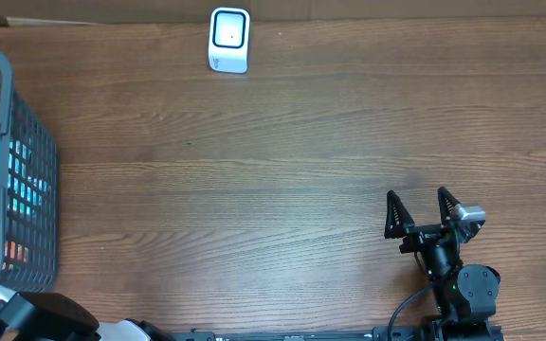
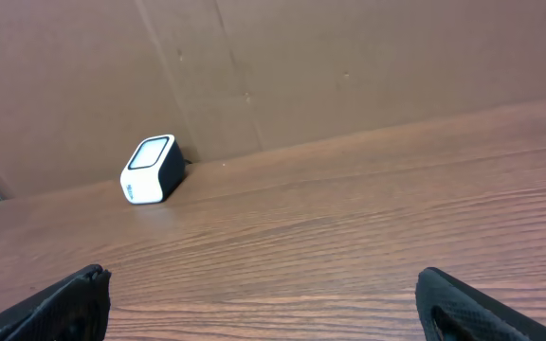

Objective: Scan the item barcode
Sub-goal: 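Move the left gripper over the basket and reach down inside, then grasp the green-capped jar in the basket with the left gripper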

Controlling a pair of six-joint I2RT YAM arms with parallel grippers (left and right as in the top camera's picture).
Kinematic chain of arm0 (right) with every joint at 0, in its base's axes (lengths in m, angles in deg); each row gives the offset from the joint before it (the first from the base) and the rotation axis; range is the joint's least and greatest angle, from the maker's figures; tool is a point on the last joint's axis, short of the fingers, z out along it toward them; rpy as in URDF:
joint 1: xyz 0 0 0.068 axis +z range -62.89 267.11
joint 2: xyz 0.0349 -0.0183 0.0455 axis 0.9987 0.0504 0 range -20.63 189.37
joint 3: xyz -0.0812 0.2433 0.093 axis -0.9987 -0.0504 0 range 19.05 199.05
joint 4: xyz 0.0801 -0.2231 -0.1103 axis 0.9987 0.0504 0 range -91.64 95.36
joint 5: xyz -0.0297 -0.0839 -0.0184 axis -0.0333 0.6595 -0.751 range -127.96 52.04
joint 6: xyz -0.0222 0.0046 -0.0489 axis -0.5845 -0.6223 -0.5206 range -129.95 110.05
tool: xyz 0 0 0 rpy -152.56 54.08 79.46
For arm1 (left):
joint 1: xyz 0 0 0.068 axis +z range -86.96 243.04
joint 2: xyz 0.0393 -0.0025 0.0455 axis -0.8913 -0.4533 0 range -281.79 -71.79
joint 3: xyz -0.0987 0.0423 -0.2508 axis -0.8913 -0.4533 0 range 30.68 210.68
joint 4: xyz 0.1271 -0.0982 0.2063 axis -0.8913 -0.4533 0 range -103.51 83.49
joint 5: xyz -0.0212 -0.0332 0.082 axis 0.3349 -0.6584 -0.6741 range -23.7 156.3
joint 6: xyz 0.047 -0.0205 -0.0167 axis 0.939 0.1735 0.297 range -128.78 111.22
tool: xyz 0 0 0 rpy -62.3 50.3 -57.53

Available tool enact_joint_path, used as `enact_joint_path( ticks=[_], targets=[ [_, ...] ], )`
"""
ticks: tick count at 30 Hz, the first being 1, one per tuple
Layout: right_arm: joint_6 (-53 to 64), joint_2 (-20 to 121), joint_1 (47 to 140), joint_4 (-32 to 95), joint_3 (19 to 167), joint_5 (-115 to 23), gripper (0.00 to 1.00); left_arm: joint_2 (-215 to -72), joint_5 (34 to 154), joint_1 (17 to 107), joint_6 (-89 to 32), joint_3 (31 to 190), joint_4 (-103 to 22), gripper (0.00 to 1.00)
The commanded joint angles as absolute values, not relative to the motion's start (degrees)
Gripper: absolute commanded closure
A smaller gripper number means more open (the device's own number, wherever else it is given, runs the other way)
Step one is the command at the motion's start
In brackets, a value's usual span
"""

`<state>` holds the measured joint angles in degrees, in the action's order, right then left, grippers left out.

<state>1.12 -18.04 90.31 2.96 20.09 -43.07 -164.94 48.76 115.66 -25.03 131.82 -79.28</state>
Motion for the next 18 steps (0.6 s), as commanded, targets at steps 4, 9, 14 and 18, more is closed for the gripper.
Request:
enact_joint_path(
  ticks=[4,9,14,18],
  targets=[
    [0.90,-18.13,90.68,2.74,19.52,-42.59,0.00,-164.80,47.25,116.60,-22.91,129.09,-78.27,0.05],
    [0.90,-18.13,90.68,2.74,19.52,-42.59,0.00,-164.80,47.23,118.11,-22.86,128.37,-78.69,0.04],
    [0.90,-18.13,90.68,2.74,19.52,-42.59,0.00,-164.80,47.97,121.19,-22.49,126.10,-78.16,0.02],
    [0.90,-18.13,90.68,2.74,19.52,-42.59,0.00,-165.07,50.24,123.51,-20.44,122.45,-75.28,0.02]
  ],
)
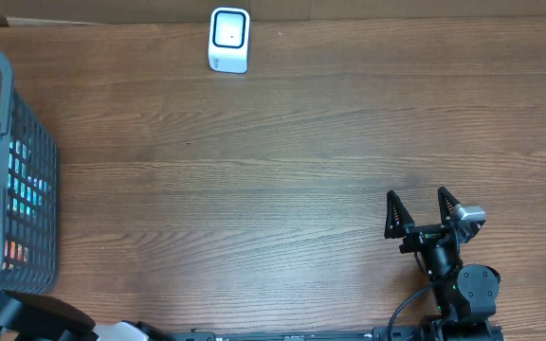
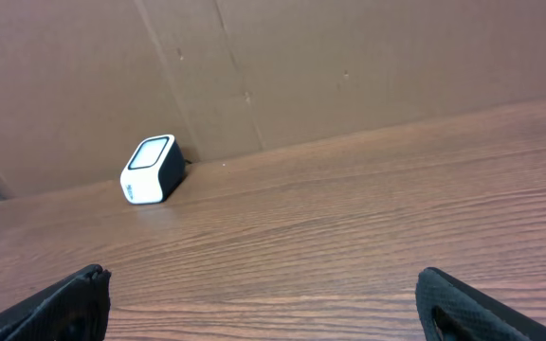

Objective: Scan the item barcode
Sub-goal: 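Grasp the green-capped jar in the basket with the left gripper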

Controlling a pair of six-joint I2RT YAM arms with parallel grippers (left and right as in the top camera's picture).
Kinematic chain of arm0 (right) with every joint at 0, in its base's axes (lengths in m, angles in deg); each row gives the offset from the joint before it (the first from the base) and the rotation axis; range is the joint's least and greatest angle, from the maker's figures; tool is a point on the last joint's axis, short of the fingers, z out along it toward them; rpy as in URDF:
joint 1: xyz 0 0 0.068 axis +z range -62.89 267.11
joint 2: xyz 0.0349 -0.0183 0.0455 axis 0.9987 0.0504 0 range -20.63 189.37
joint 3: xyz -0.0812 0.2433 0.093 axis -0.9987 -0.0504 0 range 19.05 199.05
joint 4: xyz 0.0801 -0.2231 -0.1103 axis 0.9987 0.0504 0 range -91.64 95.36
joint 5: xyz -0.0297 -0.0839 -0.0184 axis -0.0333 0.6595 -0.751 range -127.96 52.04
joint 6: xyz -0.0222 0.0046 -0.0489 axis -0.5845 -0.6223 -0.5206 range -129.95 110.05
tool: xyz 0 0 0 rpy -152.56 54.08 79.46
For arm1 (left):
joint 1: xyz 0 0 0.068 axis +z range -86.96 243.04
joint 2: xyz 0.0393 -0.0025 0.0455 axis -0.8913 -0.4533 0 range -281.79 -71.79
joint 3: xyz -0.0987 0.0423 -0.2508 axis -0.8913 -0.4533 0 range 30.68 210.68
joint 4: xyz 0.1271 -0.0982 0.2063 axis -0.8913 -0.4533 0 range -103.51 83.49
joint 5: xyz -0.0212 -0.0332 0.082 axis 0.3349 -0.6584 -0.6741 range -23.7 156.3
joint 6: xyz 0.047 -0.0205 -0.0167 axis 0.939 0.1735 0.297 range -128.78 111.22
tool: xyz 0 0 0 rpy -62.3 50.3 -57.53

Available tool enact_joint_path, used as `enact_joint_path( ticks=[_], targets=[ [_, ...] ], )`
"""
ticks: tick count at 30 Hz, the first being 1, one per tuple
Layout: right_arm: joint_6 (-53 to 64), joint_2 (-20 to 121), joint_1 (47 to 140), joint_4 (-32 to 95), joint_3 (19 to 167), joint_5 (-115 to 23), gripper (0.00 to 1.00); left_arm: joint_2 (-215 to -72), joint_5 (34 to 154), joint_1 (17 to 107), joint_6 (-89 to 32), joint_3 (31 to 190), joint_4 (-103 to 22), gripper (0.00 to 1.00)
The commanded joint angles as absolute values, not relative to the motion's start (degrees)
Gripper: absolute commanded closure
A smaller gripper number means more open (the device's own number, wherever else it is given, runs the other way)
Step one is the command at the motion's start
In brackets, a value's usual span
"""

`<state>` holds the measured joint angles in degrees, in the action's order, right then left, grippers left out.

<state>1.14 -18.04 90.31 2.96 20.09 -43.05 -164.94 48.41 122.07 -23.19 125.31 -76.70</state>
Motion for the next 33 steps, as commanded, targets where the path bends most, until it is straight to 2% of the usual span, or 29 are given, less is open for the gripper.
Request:
enact_joint_path(
  ticks=[1,8,14,18,33],
  targets=[
    [0.90,-18.13,90.68,2.74,19.52,-42.59,0.00,-165.07,51.05,123.64,-19.26,121.38,-74.19,0.02],
    [0.90,-18.13,90.68,2.74,19.52,-42.59,0.00,-165.26,51.27,123.62,-15.76,115.95,-67.89,0.02],
    [0.90,-18.13,90.68,2.74,19.52,-42.56,0.00,-166.31,52.73,123.64,-8.02,115.10,-62.47,0.00],
    [0.90,-18.13,90.68,2.74,19.52,-42.59,0.00,-168.74,57.30,123.62,-1.79,115.10,-61.16,0.00],
    [0.90,-18.13,90.68,2.74,19.52,-42.59,0.00,-178.11,56.36,124.28,5.40,115.10,-58.91,0.00]
  ],
)
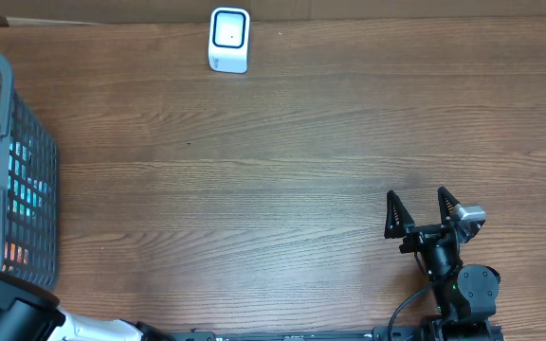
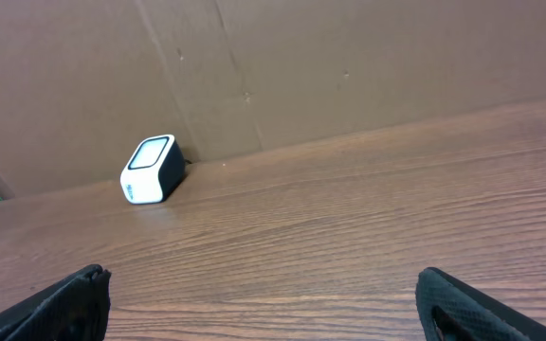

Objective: Scan the item barcode
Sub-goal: 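Grasp the green-capped jar in the basket with the left gripper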

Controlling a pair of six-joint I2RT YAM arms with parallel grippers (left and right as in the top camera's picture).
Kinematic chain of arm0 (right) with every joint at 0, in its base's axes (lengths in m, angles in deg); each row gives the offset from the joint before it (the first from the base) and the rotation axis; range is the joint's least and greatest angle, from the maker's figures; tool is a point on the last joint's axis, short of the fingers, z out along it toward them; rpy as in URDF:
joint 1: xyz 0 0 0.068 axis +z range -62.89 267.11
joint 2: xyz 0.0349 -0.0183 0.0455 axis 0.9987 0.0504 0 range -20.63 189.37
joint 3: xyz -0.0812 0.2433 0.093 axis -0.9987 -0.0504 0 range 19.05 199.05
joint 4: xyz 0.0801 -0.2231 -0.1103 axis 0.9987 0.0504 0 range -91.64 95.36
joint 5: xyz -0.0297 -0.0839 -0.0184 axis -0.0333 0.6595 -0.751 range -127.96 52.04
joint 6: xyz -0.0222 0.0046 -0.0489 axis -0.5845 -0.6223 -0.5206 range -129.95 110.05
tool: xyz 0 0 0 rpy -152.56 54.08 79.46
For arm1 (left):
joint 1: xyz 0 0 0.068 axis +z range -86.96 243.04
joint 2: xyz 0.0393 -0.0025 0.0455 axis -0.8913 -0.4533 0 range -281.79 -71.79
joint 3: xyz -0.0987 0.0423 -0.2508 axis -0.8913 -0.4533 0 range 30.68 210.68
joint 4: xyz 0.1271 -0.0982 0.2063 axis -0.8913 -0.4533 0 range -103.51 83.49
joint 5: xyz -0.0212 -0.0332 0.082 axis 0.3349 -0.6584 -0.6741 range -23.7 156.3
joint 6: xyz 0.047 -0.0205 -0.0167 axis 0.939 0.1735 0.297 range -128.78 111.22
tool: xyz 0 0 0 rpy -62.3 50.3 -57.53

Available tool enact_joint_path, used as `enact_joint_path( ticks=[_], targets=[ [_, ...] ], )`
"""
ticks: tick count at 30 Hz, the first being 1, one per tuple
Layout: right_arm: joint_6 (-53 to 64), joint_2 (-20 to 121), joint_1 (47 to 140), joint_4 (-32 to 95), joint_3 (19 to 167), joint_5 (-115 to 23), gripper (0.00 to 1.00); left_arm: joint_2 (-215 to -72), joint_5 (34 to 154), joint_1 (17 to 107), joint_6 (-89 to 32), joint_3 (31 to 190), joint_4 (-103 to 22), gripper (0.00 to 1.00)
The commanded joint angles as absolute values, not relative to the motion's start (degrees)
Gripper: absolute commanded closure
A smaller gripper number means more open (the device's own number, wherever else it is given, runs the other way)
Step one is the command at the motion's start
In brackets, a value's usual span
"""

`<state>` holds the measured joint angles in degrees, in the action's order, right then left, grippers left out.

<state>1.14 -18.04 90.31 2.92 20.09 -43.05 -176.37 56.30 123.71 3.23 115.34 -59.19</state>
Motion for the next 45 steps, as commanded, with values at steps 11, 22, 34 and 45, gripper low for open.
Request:
enact_joint_path(
  ticks=[11,22,34,45],
  targets=[
    [0.90,-18.13,90.68,2.74,19.52,-42.59,0.00,-178.42,47.88,124.25,5.40,115.10,-55.13,0.00],
    [0.90,-18.13,90.68,2.74,19.52,-42.59,0.00,-179.36,44.38,127.23,2.99,114.58,-60.24,0.00],
    [0.90,-18.13,90.68,2.74,19.52,-42.59,0.00,-180.17,57.17,129.61,2.75,112.30,-57.25,0.34],
    [0.90,-18.13,90.68,2.74,19.52,-42.59,0.00,-179.99,63.25,126.85,2.73,112.96,-57.36,0.60]
  ],
)
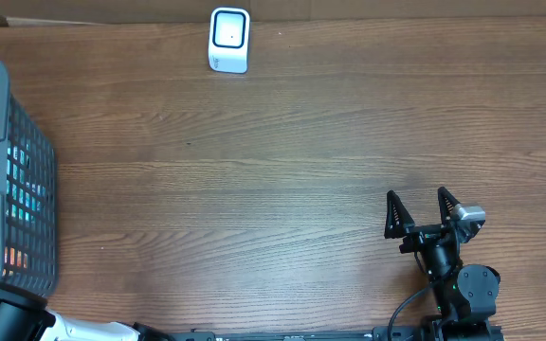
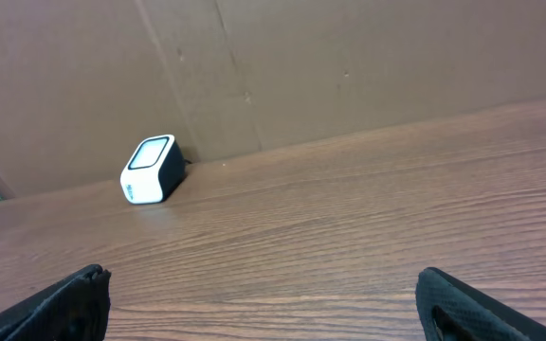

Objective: Scan the item barcode
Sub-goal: 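Grasp the green-capped jar in the basket with the left gripper, then carry the jar to the table center and release it upright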

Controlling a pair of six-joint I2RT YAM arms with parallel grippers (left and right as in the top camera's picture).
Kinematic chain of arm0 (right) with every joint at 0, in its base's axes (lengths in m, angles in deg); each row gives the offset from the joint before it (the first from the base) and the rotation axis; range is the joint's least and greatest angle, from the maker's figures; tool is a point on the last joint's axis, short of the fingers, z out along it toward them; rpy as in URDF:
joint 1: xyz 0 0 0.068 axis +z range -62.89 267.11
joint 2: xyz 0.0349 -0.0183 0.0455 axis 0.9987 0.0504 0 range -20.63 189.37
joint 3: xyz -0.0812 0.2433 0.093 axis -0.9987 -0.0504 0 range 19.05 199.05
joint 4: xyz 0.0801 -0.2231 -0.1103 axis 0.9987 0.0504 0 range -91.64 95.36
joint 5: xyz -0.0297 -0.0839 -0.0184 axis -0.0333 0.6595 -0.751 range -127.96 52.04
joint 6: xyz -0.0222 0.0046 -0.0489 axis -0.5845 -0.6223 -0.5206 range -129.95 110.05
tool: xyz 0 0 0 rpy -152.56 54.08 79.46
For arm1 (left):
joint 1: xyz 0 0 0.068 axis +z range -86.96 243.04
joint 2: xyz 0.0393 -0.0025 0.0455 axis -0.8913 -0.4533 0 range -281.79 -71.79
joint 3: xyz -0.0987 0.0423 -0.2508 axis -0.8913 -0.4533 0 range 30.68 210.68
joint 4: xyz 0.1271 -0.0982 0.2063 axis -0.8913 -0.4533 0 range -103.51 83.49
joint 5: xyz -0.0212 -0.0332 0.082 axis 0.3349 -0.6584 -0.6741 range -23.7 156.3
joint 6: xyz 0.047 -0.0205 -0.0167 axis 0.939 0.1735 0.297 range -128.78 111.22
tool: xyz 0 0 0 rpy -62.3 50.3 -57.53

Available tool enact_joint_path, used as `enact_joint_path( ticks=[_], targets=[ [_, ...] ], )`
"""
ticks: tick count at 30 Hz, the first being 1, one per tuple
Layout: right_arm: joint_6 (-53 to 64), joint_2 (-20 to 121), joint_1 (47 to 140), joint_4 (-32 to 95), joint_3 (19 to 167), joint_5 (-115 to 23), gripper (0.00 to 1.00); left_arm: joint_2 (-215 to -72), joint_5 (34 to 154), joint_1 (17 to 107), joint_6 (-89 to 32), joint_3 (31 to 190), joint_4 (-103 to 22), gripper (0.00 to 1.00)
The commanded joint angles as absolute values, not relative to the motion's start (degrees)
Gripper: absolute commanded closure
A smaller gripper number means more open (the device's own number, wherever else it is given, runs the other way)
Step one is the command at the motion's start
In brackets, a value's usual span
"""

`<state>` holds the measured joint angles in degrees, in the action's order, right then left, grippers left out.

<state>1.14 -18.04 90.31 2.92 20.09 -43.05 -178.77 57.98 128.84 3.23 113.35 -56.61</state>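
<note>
The white barcode scanner (image 1: 228, 40) stands at the table's far edge, window up; the right wrist view shows the scanner (image 2: 150, 169) against the cardboard wall. Packaged items lie inside the grey mesh basket (image 1: 28, 189) at the left edge; their barcodes cannot be made out. My right gripper (image 1: 421, 210) rests at the near right, open and empty, far from both. In its own view the right gripper (image 2: 268, 308) has fingertips (image 2: 74, 298) spread wide over bare wood. Only a dark part of the left arm (image 1: 3, 324) shows in the bottom-left corner; its gripper is out of view.
A brown cardboard wall (image 2: 349, 66) rises behind the table's far edge. The wooden table (image 1: 282, 161) stretches between basket, scanner and right arm. The basket's tall mesh wall bounds the left side.
The left arm's visible part has shifted further left and shows less in the corner. The basket sits slightly further left, its contents a little rearranged. The right arm has not moved.
A white and black part of the left arm showed beside the basket's near corner. At each later moment less of it showed, further toward the left edge. The basket has nudged slightly. The scanner and the open right gripper stayed where they were throughout.
</note>
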Motion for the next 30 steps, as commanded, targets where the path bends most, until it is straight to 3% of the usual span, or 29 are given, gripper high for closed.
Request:
enact_joint_path(
  ticks=[1,10,21,28,30],
  targets=[
    [0.90,-18.13,90.68,2.74,19.52,-42.59,0.00,-179.84,63.27,126.24,2.73,113.22,-57.58,0.60],
    [0.90,-18.13,90.68,2.74,19.52,-42.59,0.00,-175.95,63.20,116.54,2.10,127.32,-64.20,0.64],
    [0.90,-18.13,90.68,2.74,19.52,-42.59,0.00,-165.44,63.53,103.47,-12.22,149.00,-66.95,0.64],
    [0.90,-18.13,90.68,2.74,19.52,-42.59,0.00,-157.53,67.18,87.99,-12.22,149.70,-67.80,0.64],
    [0.90,-18.13,90.68,2.74,19.52,-42.59,0.00,-156.17,68.36,81.83,-12.24,149.70,-70.34,0.70]
  ],
)
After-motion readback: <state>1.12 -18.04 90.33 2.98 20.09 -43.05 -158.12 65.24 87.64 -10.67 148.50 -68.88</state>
